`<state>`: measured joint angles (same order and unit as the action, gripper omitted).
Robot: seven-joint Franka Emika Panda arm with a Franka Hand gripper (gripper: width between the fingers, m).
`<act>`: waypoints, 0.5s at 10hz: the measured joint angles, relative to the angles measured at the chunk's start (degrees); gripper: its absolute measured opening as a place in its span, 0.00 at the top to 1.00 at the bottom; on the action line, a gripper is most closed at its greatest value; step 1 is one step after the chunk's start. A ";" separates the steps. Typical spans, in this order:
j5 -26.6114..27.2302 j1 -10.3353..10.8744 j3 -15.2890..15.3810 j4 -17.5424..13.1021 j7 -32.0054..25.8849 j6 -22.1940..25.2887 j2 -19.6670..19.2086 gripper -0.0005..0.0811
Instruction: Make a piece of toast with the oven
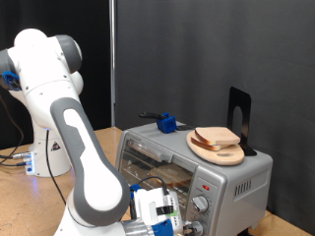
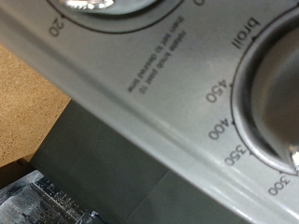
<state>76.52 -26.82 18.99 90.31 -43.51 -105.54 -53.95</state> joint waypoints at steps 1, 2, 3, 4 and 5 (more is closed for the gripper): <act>0.41 -0.01 0.02 -0.11 0.31 -0.06 0.02 0.88; 1.62 -0.06 0.16 -1.09 0.94 -0.04 0.22 0.76; 1.72 -0.12 0.16 -1.86 2.32 -0.04 0.40 0.76; 1.72 -0.24 0.14 -2.39 3.82 -0.04 0.45 0.52; 1.30 -0.37 -0.17 -2.64 6.46 -0.02 0.57 0.52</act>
<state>77.83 -27.19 18.82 87.67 -37.05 -105.55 -53.37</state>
